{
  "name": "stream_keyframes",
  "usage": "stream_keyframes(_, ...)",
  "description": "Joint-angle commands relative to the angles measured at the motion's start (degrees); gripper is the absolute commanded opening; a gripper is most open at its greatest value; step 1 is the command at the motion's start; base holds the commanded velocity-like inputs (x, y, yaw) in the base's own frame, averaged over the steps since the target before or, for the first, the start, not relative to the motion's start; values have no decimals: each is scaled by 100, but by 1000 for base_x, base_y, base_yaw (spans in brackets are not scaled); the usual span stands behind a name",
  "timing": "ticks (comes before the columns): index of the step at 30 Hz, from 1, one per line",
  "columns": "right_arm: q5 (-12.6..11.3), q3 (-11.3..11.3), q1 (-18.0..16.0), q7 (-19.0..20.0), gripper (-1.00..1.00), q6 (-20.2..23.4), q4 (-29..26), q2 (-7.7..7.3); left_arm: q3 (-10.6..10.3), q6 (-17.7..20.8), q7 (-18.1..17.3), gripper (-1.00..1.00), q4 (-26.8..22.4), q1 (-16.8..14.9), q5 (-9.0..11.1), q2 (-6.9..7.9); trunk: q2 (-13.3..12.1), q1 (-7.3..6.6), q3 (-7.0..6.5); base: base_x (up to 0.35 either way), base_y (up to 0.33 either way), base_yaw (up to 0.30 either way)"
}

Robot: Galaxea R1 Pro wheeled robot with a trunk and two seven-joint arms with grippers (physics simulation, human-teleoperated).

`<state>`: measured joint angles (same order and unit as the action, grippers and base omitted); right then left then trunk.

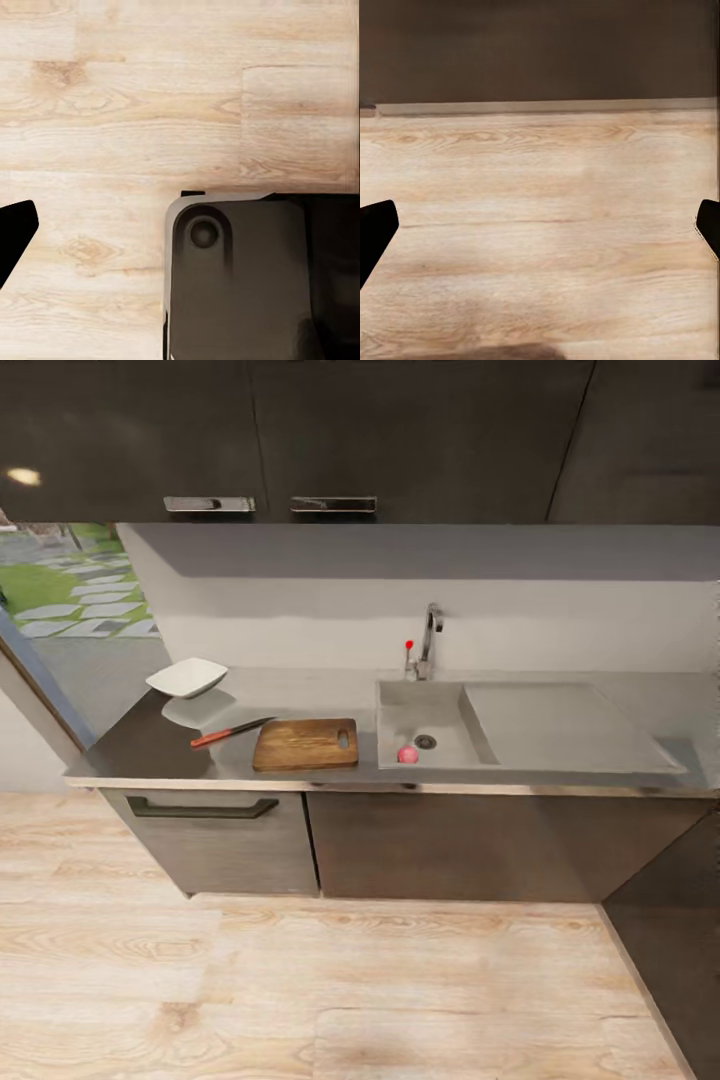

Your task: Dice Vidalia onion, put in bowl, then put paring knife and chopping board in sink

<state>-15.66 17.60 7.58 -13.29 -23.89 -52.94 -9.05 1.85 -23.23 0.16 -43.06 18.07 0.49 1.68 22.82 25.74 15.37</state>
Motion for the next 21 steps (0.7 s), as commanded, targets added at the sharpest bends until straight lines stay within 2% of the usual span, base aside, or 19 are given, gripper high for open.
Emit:
stream_keyframes(1, -43, 33, -2, -35, 100, -19, -6, -9, 2, -6, 2, 100, -9, 3, 4, -1, 9, 5, -1, 69, -282, 0)
stream_keyframes(7, -43, 33, -2, -34, 100, -19, -6, -9, 0, -6, 2, 100, 1, 3, 4, -1, 9, 5, -55, 104, -285, -65)
stream_keyframes(21, -43, 33, -2, -33, 100, -19, -6, -9, 0, -6, -2, 100, 35, 3, -5, -1, 9, 5, -149, 162, -258, -190)
